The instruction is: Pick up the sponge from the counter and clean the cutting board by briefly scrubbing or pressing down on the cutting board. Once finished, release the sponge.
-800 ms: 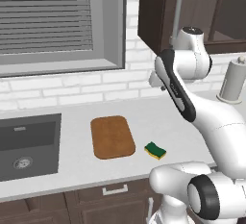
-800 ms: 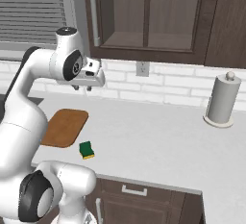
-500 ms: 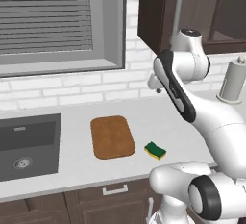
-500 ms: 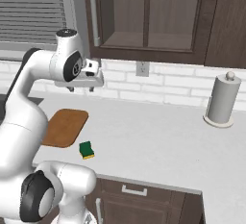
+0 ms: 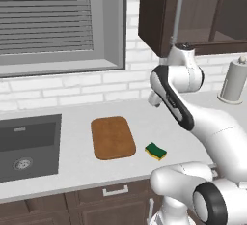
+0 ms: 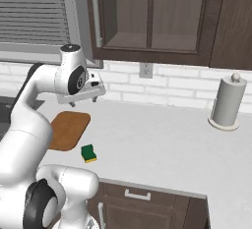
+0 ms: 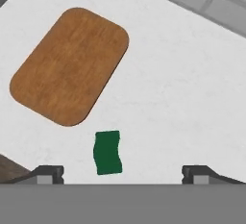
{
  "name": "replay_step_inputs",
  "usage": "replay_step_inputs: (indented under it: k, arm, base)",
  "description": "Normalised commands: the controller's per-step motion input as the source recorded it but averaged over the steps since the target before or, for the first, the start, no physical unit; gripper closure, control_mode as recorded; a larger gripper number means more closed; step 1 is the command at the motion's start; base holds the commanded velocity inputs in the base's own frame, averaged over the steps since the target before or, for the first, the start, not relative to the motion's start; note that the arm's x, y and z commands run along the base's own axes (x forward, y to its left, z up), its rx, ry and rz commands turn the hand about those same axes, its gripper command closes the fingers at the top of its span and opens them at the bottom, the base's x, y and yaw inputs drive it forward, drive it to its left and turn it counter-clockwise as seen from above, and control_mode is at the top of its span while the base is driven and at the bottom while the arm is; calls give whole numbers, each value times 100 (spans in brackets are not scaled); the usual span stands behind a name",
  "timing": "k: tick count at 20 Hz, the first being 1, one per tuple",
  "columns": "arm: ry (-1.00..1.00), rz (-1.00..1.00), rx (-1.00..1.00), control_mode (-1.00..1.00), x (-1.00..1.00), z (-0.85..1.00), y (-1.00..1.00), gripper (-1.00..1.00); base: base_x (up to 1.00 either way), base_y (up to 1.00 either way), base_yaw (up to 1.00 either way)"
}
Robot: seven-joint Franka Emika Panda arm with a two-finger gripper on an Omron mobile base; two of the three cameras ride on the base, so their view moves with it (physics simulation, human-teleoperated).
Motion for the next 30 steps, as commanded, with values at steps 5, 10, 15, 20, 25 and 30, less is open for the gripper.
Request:
replay_step_inputs:
  k: [5,10,15,20,25,30]
  arm:
    - [3,0,-11,-100,20,-37,8,-100]
    - [1,0,0,-100,8,-52,4,-100]
    - [0,0,2,-100,0,-70,1,-100]
    - [0,-1,1,-100,0,-68,6,-100]
    - [0,-1,1,-100,-7,-56,3,-100]
    - [0,-1,2,-100,-17,-40,0,-100]
  base:
    - [0,0,0]
    - [0,0,0]
    - [0,0,0]
    - [0,0,0]
    - [0,0,0]
    - [0,0,0]
